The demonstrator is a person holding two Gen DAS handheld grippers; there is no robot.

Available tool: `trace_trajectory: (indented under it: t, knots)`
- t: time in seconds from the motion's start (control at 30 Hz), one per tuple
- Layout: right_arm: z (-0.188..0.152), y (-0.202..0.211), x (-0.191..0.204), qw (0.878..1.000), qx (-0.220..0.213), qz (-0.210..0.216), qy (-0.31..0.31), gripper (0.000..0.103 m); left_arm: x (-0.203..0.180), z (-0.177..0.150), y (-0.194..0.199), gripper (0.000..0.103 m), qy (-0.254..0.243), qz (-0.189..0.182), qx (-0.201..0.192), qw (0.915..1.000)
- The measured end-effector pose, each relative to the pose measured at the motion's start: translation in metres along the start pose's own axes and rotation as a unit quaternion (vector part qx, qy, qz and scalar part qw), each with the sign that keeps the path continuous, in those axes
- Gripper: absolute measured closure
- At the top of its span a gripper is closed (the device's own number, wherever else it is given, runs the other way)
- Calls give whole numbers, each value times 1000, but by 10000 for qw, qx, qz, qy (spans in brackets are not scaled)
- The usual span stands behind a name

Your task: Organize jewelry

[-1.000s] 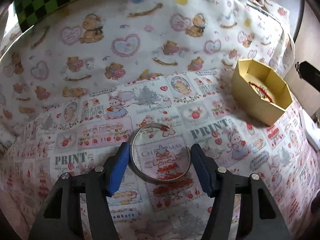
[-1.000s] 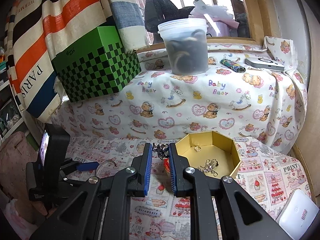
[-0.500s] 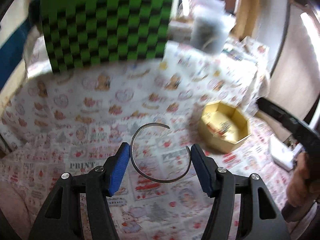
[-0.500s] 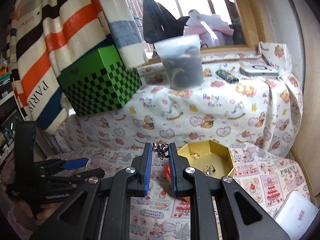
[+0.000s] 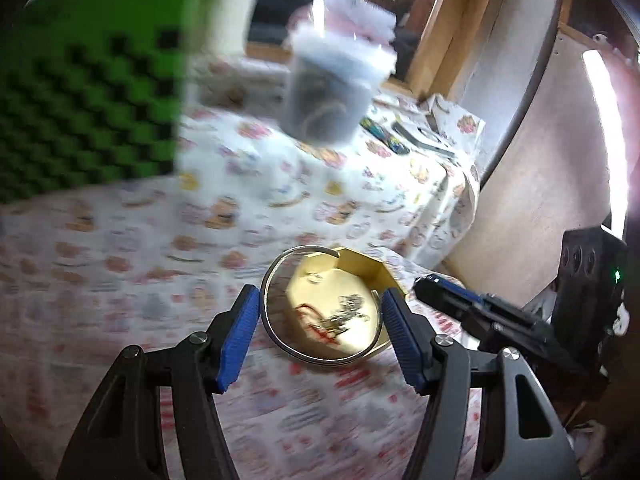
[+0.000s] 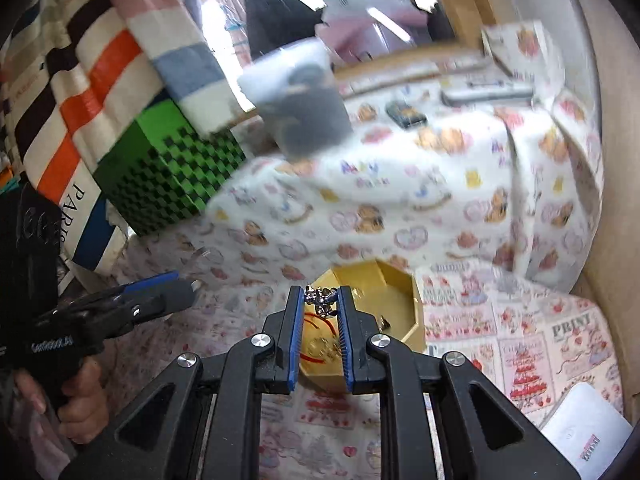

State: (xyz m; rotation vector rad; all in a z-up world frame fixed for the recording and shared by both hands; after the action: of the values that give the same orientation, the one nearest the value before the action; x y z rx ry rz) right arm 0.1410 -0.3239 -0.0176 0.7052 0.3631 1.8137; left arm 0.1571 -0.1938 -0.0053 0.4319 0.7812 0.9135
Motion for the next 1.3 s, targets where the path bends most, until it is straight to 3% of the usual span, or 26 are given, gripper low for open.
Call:
trace_trajectory:
  t: [0.2,0.43,0.6,0.7,0.83,0.93,1.03,1.17,1.23,1.3]
  knots:
    - [-7,-5,-11,9995,246,-94,-143,85,0,-10,-69,42,236,150,712,9971]
    - [-18,-17,-24,9974,547,-100,-456,85,-2,-16,-90,41,266,223,741,9966]
    - [-18,-17,-20,9982,521,-254,-159,85,5,-5,-71,31,105,222,312,9992]
    - [-18,-20,-19,9983,516,-210,-163,85,12,0,-55,31,-74,487,103,9987]
    - [-16,-21,-18,9987,423,-270,-108,72,21,10,-22,26,-310,757,-364,9960]
    - [-13,-18,-13,9991,312,-272,22,72,30,15,4,13,-474,1000,-726,9912]
    - [-10,-14,-6,9991,188,-328,209,71,39,16,29,11,-598,1265,-1121,9838]
    - [-4,-5,7,9962,-190,-620,590,62,46,16,59,7,-525,1235,-1509,9794]
    - [2,4,16,9922,-499,-792,818,50,45,14,71,1,-556,1096,-1673,9782]
    - [5,10,23,9898,-670,-818,952,50,45,13,83,1,-602,1116,-1874,9741]
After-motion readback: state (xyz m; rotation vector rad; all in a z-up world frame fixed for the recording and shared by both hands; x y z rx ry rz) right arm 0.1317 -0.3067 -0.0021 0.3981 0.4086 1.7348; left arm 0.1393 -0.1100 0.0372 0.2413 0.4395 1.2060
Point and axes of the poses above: each gripper's, at about its wrist camera, not at the fingertips, and y roughly against the way its jaws point, x to its left, z to its top, the point moved 9 cm from there along -y, roughly the way its jaws point, and after that the axes turned 7 degrees about y, right-handed, at the moved point
